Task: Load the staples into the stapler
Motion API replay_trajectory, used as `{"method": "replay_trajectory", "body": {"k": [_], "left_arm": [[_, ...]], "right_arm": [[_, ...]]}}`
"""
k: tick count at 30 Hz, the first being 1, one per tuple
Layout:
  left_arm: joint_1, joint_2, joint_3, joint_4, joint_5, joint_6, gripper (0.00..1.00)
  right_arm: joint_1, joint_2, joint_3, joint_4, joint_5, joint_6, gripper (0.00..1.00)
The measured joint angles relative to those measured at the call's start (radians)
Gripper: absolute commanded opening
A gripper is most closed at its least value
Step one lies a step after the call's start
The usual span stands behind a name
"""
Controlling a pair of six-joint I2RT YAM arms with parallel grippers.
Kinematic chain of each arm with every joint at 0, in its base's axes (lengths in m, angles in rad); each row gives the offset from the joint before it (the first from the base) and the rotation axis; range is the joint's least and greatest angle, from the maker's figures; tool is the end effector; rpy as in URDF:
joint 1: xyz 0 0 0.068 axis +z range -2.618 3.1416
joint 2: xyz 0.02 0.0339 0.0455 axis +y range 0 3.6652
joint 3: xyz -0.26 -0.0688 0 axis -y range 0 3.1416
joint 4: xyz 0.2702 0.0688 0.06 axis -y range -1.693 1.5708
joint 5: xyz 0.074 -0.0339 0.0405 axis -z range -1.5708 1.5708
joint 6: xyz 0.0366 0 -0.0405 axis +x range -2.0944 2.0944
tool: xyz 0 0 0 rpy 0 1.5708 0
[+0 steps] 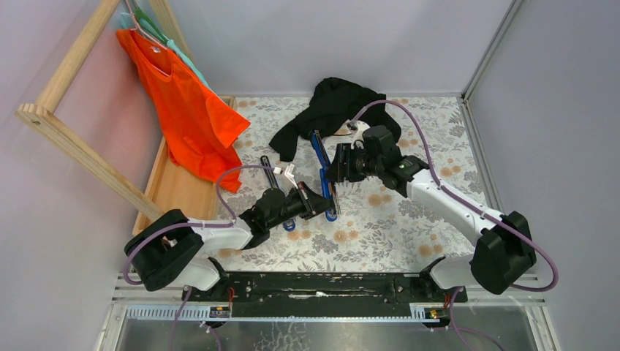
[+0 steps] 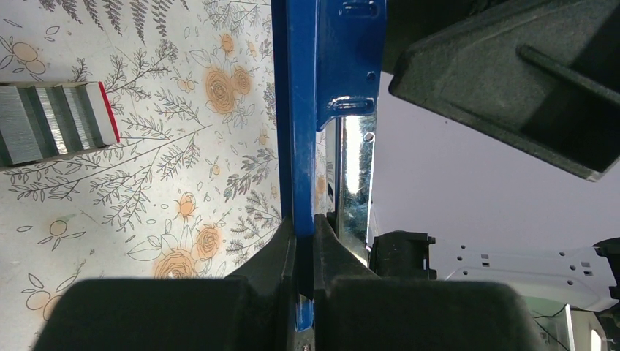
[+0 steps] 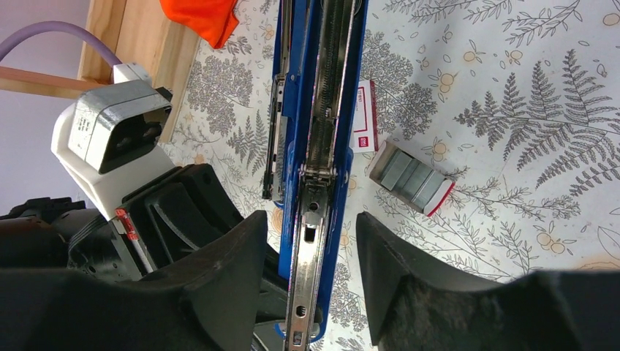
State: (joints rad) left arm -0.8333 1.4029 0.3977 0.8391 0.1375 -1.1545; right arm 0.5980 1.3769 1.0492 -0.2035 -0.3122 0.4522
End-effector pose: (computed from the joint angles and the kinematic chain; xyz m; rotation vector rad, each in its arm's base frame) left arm 0.1851 -0.2112 0.1556 -0.2062 2.0067 -1.5042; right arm 0.2737 0.2001 0.2833 -0.3601 2.1931 0.9364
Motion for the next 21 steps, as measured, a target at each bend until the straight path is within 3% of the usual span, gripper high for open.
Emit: {"method": "replay_trajectory", "body": {"k": [10, 15, 18, 21], "left_arm": [[-0.007, 0.009, 0.023, 0.003, 0.0, -0.004, 0.0], [-0.01, 0.019, 0.023, 0.002, -0.002, -0.005, 0.01], [-0.01, 0.023, 0.024, 0.003, -0.004, -0.005, 0.15], [-0.01, 0.027, 0.027, 0.003, -0.004, 0.0, 0.36]], "right_arm": [[0.019, 0.016, 0.0, 0.016, 0.025, 0.001, 0.39], [0.019, 0.031, 0.0, 0.02, 0.037, 0.009, 0.17], [0.019, 0.033, 0.0, 0.02, 0.043, 0.016, 0.01], [0.022, 0.033, 0.0, 0.018, 0.057, 0.012, 0.0]]}}
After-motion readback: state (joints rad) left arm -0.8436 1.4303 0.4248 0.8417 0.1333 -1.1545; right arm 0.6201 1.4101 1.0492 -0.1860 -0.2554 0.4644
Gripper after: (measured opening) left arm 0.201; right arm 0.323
